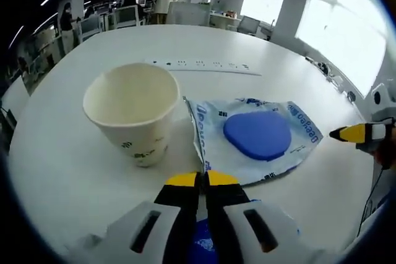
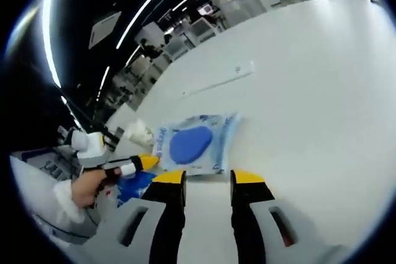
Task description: Arrange the tabletop items into an orderly group along one side of the table until the central work area is clear of visible clutter.
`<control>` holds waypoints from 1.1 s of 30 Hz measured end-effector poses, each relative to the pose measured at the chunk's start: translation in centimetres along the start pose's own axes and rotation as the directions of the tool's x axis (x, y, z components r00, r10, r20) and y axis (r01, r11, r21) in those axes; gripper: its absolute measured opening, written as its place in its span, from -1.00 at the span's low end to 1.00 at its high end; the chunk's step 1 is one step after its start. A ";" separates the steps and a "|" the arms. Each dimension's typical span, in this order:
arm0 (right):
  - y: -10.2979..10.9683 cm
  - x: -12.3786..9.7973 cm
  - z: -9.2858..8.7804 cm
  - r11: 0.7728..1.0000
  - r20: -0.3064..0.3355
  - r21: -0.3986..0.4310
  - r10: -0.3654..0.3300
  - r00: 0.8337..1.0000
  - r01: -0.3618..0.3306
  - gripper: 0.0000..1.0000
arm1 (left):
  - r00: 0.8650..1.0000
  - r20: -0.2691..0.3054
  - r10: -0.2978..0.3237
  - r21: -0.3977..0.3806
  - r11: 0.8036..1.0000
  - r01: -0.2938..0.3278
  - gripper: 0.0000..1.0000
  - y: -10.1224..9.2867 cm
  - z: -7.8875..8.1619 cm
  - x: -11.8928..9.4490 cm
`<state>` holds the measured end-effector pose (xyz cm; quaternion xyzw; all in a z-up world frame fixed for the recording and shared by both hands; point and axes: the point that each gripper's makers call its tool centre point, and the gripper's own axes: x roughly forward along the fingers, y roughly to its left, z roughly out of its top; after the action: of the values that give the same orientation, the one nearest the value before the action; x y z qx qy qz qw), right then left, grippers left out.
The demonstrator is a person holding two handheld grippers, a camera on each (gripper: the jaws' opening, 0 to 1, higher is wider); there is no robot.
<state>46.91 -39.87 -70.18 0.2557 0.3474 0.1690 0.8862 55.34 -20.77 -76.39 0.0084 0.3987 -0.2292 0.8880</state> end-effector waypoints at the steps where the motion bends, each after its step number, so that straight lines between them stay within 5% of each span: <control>1: 0.1 -0.5 -0.1 1.000 -0.002 -0.010 0.004 1.000 -0.004 -0.43 | 1.000 0.001 0.000 -0.001 1.000 0.000 -1.00 0.0 0.0 0.0; 10: 0.1 -3.4 -2.6 1.000 -0.022 0.016 0.001 1.000 -0.001 -0.21 | 1.000 0.004 -0.001 0.047 0.999 0.001 -0.95 0.0 0.1 -0.5; 20: 2.0 -3.1 -3.5 0.999 -0.046 -0.028 0.037 0.998 -0.039 -0.05 | 0.993 0.116 -0.021 0.005 1.000 0.020 -0.41 -0.3 2.2 -3.1; 23: 2.8 -3.1 -3.8 0.998 -0.055 -0.041 0.047 0.997 -0.050 0.21 | 0.990 0.139 -0.018 0.003 1.000 0.017 -0.16 -0.4 2.2 -4.4; 29: 4.0 -4.1 -4.2 0.994 -0.039 -0.068 0.085 0.996 -0.087 0.23 | 0.987 0.157 -0.028 0.036 0.999 0.023 -0.04 -0.7 1.7 -6.5; 33: 4.2 -4.7 -4.3 0.993 -0.024 -0.060 0.103 0.994 -0.104 0.29 | 0.984 0.175 -0.023 0.002 1.000 0.023 0.26 -0.7 1.4 -8.2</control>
<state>40.03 -37.23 -67.98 0.2441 0.3376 0.2280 0.8800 51.32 -18.38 -69.50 -0.0165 0.3192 -0.2390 0.9169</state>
